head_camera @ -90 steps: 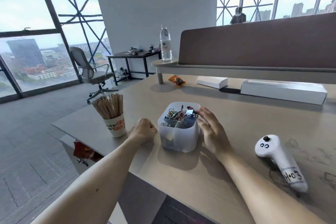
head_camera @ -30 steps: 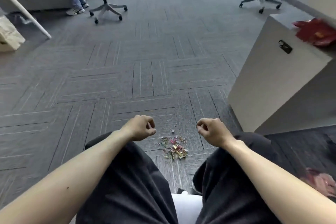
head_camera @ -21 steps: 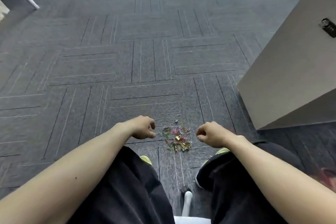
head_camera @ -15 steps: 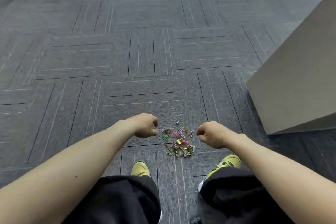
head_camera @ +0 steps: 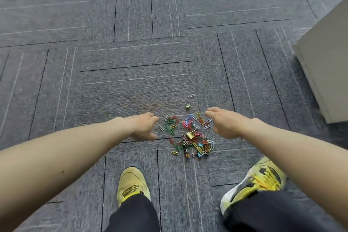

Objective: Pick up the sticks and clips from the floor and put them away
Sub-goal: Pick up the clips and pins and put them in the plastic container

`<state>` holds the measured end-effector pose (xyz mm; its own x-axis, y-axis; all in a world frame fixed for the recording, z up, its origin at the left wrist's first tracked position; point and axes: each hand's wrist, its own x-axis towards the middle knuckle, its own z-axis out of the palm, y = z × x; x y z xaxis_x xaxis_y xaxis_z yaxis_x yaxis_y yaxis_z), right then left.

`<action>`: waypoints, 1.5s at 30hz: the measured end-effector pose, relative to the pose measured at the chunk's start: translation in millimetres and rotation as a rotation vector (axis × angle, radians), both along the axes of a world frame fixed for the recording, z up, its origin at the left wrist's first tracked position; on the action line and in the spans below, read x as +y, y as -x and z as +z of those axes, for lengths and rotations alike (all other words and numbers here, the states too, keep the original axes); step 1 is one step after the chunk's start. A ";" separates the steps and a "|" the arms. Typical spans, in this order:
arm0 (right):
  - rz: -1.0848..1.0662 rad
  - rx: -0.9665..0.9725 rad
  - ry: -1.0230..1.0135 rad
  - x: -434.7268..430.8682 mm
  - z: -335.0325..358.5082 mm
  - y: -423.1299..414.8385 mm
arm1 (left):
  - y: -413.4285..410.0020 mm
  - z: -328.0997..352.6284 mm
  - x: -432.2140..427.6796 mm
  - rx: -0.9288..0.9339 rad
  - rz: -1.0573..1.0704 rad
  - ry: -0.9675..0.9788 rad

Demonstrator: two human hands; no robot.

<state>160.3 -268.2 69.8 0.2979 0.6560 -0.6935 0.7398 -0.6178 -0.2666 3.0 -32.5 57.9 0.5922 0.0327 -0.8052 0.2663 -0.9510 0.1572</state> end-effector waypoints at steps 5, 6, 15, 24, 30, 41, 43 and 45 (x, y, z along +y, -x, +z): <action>0.029 -0.024 -0.040 23.3 -42.4 -23.7 | -26.9 -40.9 2.6 -0.109 0.064 0.028; 0.036 -0.028 -0.045 28.9 -50.1 -27.1 | -31.7 -48.0 0.5 -0.142 0.075 0.036; -0.017 -0.081 -0.046 63.4 -104.5 -32.7 | -50.4 -94.8 -29.2 -0.253 0.107 0.034; 0.150 -0.073 -0.216 10.2 -115.7 28.0 | -4.7 -101.0 -52.1 -0.306 -0.078 0.196; -0.031 -0.144 -0.352 -18.8 -123.7 35.5 | 13.8 -103.9 -45.1 -0.560 0.362 0.181; -0.059 -0.014 -0.396 -26.6 -131.7 68.8 | 34.1 -107.3 -87.1 -0.346 0.130 0.242; -0.055 -0.024 -0.452 -24.7 -130.8 61.6 | 32.2 -103.1 -88.2 -0.351 0.140 0.338; -0.078 -0.059 -0.433 -19.2 -130.2 52.8 | 28.6 -100.2 -85.8 -0.415 0.194 0.347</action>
